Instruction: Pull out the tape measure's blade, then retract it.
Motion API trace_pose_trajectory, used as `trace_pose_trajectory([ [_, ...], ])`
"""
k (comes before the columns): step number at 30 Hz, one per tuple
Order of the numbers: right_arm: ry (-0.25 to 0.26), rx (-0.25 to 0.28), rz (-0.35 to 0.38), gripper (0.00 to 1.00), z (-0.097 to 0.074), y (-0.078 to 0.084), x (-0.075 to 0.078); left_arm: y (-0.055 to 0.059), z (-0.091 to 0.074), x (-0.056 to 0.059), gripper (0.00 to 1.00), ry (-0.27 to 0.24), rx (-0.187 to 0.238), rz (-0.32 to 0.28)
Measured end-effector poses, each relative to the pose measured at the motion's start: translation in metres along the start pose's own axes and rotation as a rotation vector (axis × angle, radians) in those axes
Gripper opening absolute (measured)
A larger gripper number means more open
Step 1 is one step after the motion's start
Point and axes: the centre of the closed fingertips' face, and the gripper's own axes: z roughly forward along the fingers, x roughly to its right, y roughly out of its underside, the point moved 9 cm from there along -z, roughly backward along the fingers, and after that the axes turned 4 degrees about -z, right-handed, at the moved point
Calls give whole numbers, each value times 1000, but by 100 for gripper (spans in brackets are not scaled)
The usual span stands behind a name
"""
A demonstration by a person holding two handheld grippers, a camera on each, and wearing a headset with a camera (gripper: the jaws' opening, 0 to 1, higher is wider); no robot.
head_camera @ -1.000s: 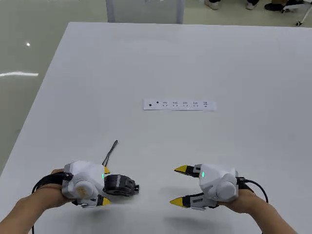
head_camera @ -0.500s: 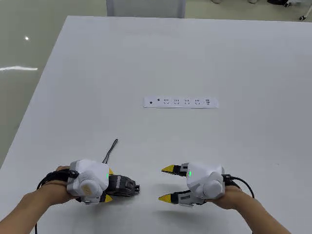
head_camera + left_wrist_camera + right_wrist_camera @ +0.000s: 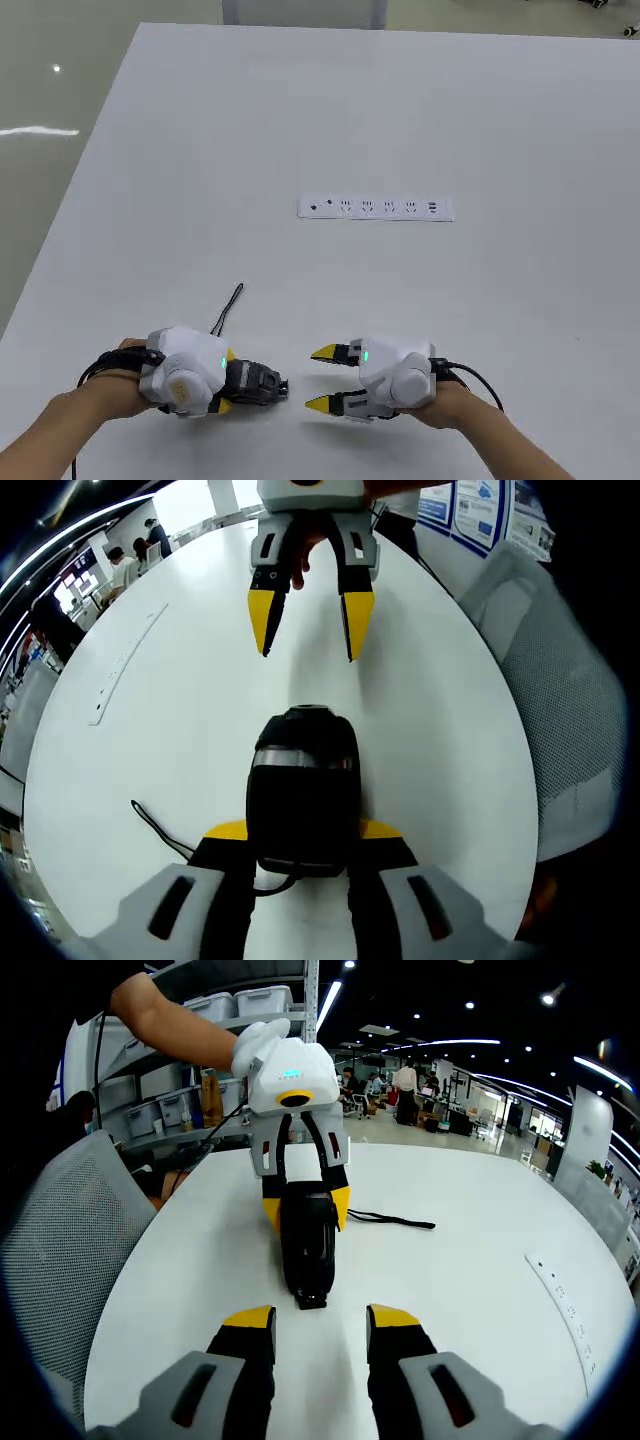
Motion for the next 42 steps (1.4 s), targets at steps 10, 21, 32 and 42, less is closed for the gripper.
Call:
trace_pose_trajectory([
  [10,-41,-22,-15,30,21,0,-6,0,-1,1,29,1,18,-24],
  [21,-69,-48,-44,22,36,-1,-8,0,-2,1,29,3,28,-33],
  [32,-72,-55,-41,16,48,4,-4,1,0,0,29,8,31,-38],
  [42,-70,-71,-37,13,55,10,-2,-2,-4,1,29,7,38,-48],
])
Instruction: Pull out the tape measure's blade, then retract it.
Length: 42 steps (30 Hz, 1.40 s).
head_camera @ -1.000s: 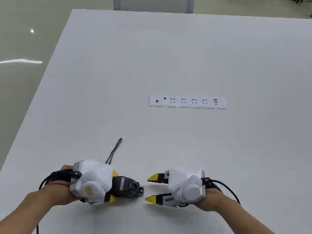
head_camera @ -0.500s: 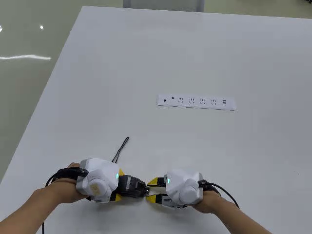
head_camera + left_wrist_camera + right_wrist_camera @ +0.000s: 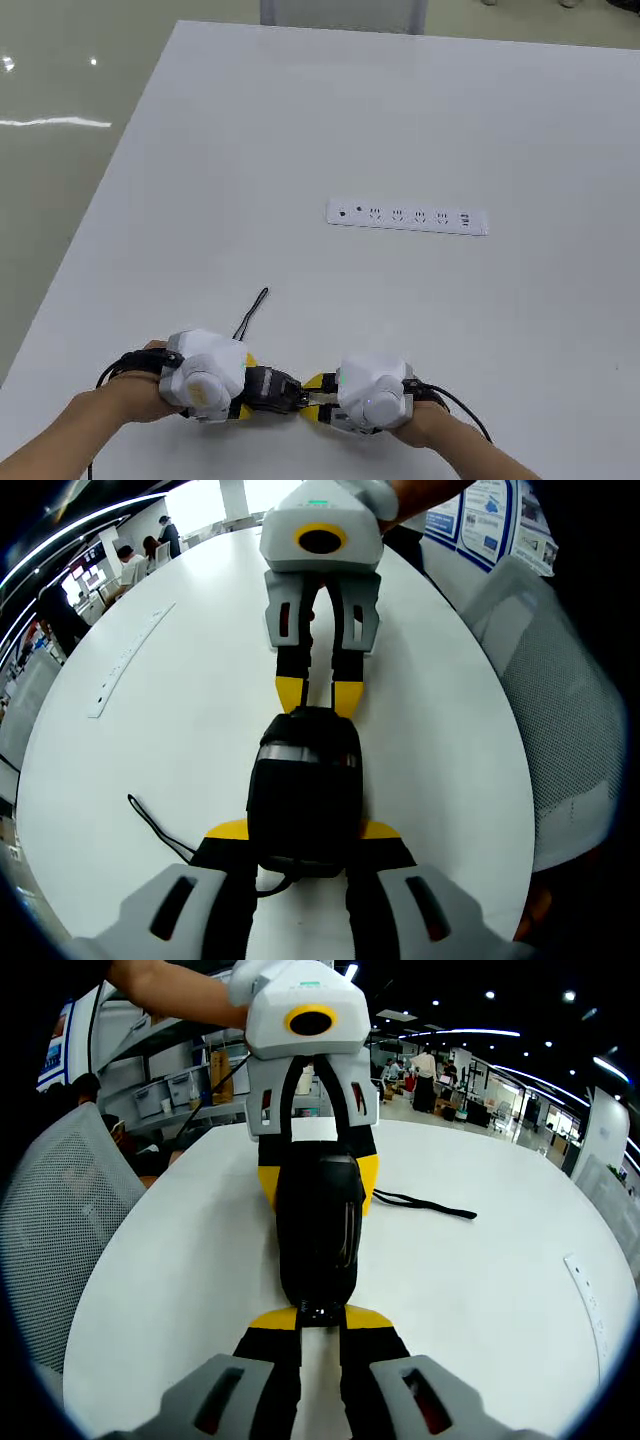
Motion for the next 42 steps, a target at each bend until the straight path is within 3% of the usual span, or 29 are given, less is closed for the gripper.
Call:
trace_pose_trajectory([
  [20,-18,-41,-48,12,3,3,0,3,1,-1,28,-5,-17,-2],
  [42,-20,-55,-66,12,-6,7,-1,-5,-8,4,28,-11,-24,-4],
])
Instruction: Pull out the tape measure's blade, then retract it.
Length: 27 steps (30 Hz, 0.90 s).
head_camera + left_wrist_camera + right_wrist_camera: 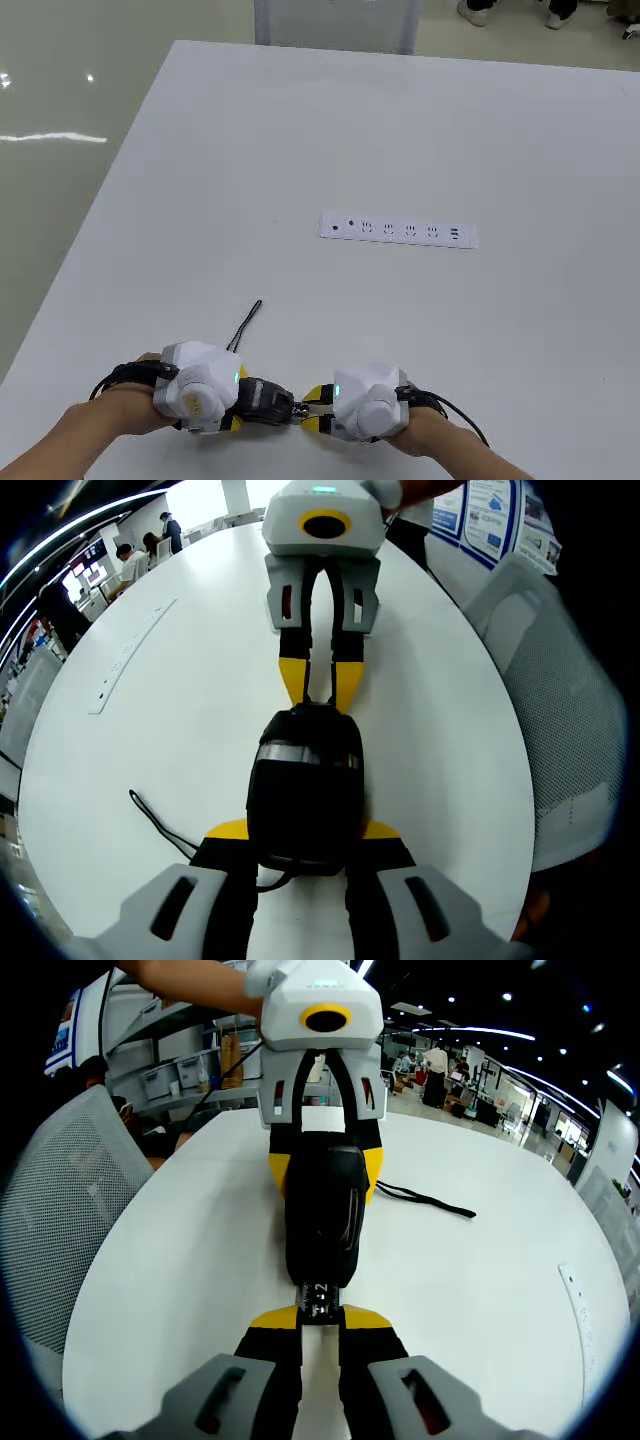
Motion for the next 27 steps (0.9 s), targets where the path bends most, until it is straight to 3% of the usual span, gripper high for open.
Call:
trace_pose_trajectory([
  [27,-8,-21,-19,12,-14,5,0,7,7,-3,28,-15,-8,-2],
])
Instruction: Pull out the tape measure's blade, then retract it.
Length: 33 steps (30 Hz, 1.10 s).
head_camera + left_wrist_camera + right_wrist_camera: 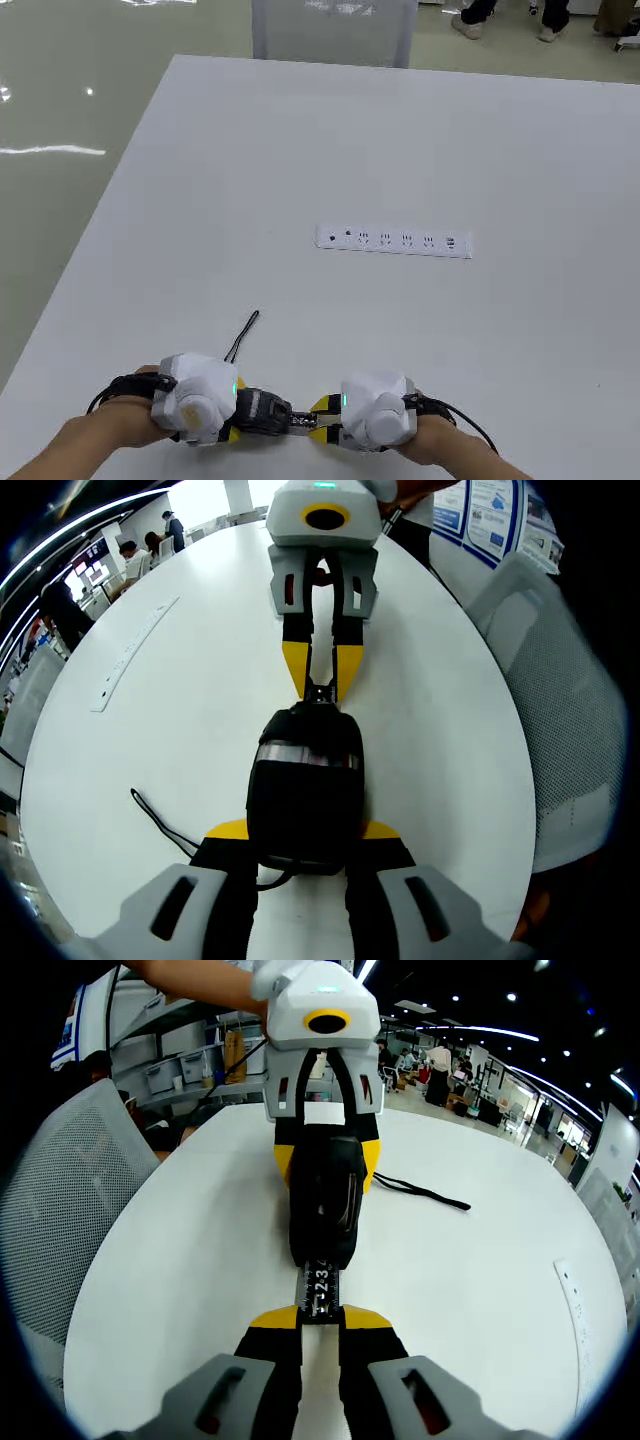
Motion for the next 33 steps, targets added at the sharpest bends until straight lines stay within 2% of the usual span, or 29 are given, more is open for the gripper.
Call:
trace_pose_trajectory([
  [8,0,-8,-6,12,-3,3,1,-4,-4,3,28,-8,2,-4],
  [20,-2,-17,-20,12,-8,8,4,3,2,-1,28,-13,7,-17],
  [33,0,-27,-33,12,-11,11,4,0,-2,2,28,-18,6,-17],
])
